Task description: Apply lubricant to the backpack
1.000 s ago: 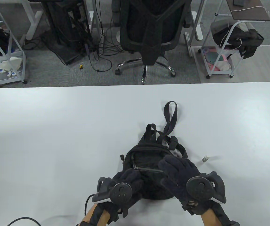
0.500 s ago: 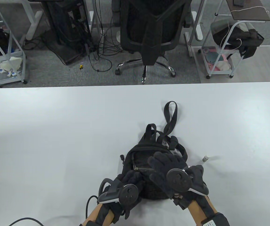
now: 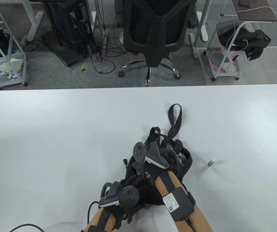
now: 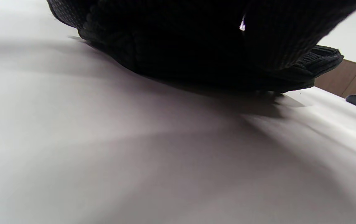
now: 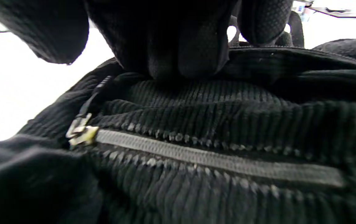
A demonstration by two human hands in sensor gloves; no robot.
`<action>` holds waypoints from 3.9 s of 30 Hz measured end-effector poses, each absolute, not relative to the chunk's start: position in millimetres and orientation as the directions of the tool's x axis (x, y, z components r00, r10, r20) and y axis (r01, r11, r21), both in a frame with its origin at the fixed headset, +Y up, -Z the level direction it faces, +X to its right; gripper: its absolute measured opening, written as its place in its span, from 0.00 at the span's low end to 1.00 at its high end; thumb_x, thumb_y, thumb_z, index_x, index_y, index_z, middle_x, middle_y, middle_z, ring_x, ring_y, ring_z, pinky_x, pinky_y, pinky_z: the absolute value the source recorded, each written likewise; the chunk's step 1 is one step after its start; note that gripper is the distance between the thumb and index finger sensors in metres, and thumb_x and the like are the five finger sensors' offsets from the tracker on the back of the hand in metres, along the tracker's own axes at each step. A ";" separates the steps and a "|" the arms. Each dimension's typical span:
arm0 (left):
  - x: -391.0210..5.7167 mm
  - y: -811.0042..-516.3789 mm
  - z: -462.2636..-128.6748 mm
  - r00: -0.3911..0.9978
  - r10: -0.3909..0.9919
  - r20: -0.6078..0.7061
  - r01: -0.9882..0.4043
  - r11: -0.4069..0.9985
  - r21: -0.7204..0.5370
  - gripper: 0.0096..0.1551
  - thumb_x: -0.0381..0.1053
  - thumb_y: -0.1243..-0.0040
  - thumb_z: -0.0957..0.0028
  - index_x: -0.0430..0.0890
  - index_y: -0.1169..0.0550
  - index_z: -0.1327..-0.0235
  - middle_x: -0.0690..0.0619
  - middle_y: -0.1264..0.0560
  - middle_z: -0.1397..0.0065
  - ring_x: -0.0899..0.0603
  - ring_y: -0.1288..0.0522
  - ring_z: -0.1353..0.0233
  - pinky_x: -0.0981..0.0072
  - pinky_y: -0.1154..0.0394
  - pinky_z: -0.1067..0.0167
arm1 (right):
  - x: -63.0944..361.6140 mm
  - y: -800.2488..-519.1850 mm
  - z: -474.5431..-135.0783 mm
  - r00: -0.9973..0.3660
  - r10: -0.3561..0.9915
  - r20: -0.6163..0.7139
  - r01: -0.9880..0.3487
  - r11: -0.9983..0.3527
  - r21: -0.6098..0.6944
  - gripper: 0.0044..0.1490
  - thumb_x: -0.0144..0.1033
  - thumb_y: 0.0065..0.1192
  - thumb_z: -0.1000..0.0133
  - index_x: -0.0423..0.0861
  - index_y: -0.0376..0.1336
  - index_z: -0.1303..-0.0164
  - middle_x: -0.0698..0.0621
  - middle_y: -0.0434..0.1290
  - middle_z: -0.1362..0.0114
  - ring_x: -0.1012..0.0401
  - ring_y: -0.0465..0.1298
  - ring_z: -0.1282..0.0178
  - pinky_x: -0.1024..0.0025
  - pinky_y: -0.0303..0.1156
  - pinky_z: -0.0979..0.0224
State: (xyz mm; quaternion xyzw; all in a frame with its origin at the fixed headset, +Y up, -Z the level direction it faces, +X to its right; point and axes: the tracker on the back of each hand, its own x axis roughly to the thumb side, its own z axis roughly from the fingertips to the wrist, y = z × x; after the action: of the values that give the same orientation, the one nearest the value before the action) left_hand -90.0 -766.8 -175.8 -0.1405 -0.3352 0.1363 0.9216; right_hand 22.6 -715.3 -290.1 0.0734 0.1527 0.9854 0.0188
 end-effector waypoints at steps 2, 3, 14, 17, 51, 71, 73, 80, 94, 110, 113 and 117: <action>-91.7 -768.5 -176.4 0.733 0.367 0.573 -0.170 0.915 -0.367 0.40 0.62 0.35 0.51 0.48 0.26 0.26 0.44 0.40 0.17 0.35 0.40 0.17 0.29 0.37 0.29 | 19.2 -718.7 -296.0 -0.990 0.076 0.115 -0.036 -0.948 0.315 0.36 0.65 0.67 0.47 0.58 0.69 0.30 0.54 0.76 0.30 0.53 0.81 0.37 0.44 0.67 0.24; -92.1 -769.1 -176.6 0.732 0.370 0.572 -0.172 0.913 -0.370 0.40 0.62 0.35 0.51 0.48 0.27 0.25 0.44 0.40 0.16 0.35 0.41 0.17 0.29 0.38 0.29 | 17.5 -720.6 -297.9 -0.992 0.075 0.105 -0.039 -0.949 0.312 0.37 0.65 0.68 0.48 0.58 0.69 0.31 0.53 0.76 0.31 0.54 0.81 0.39 0.44 0.67 0.25; -92.9 -766.5 -184.2 0.730 0.392 0.560 -0.150 0.891 -0.428 0.40 0.63 0.36 0.51 0.49 0.27 0.25 0.46 0.41 0.16 0.37 0.41 0.17 0.32 0.38 0.28 | 9.5 -740.5 -308.2 -0.999 0.036 0.028 -0.025 -0.948 0.319 0.31 0.60 0.80 0.51 0.56 0.72 0.42 0.53 0.82 0.44 0.60 0.84 0.58 0.54 0.78 0.41; -91.8 -764.9 -185.8 0.732 0.374 0.569 -0.125 0.895 -0.427 0.40 0.63 0.36 0.51 0.50 0.27 0.25 0.46 0.41 0.16 0.37 0.41 0.17 0.32 0.37 0.28 | 16.6 -742.3 -306.9 -0.993 0.118 0.021 -0.108 -0.957 0.269 0.29 0.56 0.82 0.51 0.55 0.73 0.44 0.54 0.82 0.48 0.63 0.84 0.61 0.56 0.78 0.41; -89.5 -763.3 -185.4 0.735 0.333 0.590 -0.111 0.918 -0.381 0.40 0.62 0.36 0.51 0.47 0.26 0.25 0.45 0.38 0.17 0.36 0.37 0.19 0.31 0.33 0.31 | 112.7 -710.3 -244.0 -0.976 0.176 0.130 -0.181 -0.983 -0.028 0.26 0.51 0.75 0.50 0.54 0.73 0.44 0.53 0.84 0.46 0.62 0.89 0.57 0.57 0.81 0.42; -87.1 -762.0 -183.2 0.733 0.324 0.598 -0.118 0.926 -0.358 0.41 0.62 0.36 0.51 0.45 0.26 0.26 0.41 0.36 0.18 0.33 0.35 0.20 0.28 0.31 0.33 | 182.5 -707.1 -250.4 -0.981 0.151 -0.125 -0.181 -0.944 0.275 0.24 0.52 0.73 0.49 0.56 0.74 0.44 0.53 0.83 0.45 0.62 0.88 0.56 0.56 0.80 0.38; -87.0 -762.5 -182.9 0.732 0.325 0.599 -0.119 0.926 -0.357 0.41 0.62 0.36 0.51 0.45 0.26 0.26 0.41 0.36 0.18 0.33 0.35 0.20 0.27 0.31 0.33 | 182.6 -709.1 -250.9 -0.980 0.154 -0.127 -0.184 -0.943 0.277 0.24 0.52 0.73 0.49 0.56 0.73 0.44 0.54 0.83 0.45 0.61 0.88 0.56 0.56 0.79 0.38; -96.5 -759.5 -181.4 0.697 0.360 0.620 -0.193 0.927 -0.321 0.40 0.63 0.36 0.52 0.46 0.25 0.27 0.41 0.34 0.19 0.31 0.33 0.21 0.27 0.32 0.32 | 181.7 -690.4 -241.2 -0.973 0.223 -0.064 -0.232 -0.949 0.215 0.28 0.59 0.67 0.45 0.58 0.72 0.37 0.53 0.81 0.35 0.56 0.87 0.45 0.51 0.77 0.35; -162.1 -705.6 -182.3 0.550 0.605 0.576 -0.643 0.747 -0.169 0.41 0.62 0.39 0.49 0.45 0.28 0.24 0.38 0.35 0.19 0.28 0.29 0.23 0.25 0.33 0.32 | 170.7 -647.3 -201.8 -0.775 0.541 0.327 -0.596 -0.797 -0.096 0.39 0.64 0.63 0.46 0.60 0.61 0.25 0.53 0.72 0.25 0.53 0.81 0.31 0.44 0.71 0.28; -188.6 -674.0 -166.8 0.246 0.704 0.667 -0.864 0.470 -0.178 0.45 0.67 0.47 0.49 0.47 0.35 0.20 0.39 0.45 0.15 0.27 0.37 0.18 0.24 0.39 0.28 | 155.9 -669.8 -172.6 -0.536 0.658 0.528 -0.782 -0.623 -0.017 0.39 0.61 0.56 0.44 0.62 0.56 0.22 0.50 0.58 0.15 0.45 0.68 0.17 0.37 0.63 0.23; -189.3 -672.7 -165.2 0.219 0.700 0.679 -0.868 0.458 -0.192 0.47 0.69 0.46 0.50 0.48 0.34 0.20 0.39 0.45 0.15 0.26 0.38 0.18 0.23 0.40 0.28 | 147.1 -671.9 -168.3 -0.508 0.663 0.550 -0.785 -0.619 0.021 0.38 0.60 0.55 0.44 0.62 0.56 0.22 0.49 0.58 0.15 0.43 0.68 0.17 0.36 0.62 0.23; -185.5 -674.4 -163.3 0.213 0.692 0.690 -0.864 0.463 -0.197 0.47 0.70 0.46 0.50 0.48 0.34 0.20 0.41 0.44 0.14 0.27 0.37 0.18 0.23 0.40 0.28 | 141.0 -670.1 -164.2 -0.483 0.656 0.580 -0.791 -0.611 0.031 0.39 0.61 0.56 0.44 0.63 0.55 0.21 0.49 0.57 0.15 0.44 0.68 0.17 0.36 0.62 0.23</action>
State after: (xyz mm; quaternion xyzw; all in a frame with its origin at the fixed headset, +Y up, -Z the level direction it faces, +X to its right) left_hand -185.5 -674.4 -163.3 0.1160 -0.3717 0.5051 0.7702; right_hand 141.0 -670.1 -164.2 0.2800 -0.1208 0.8526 0.4243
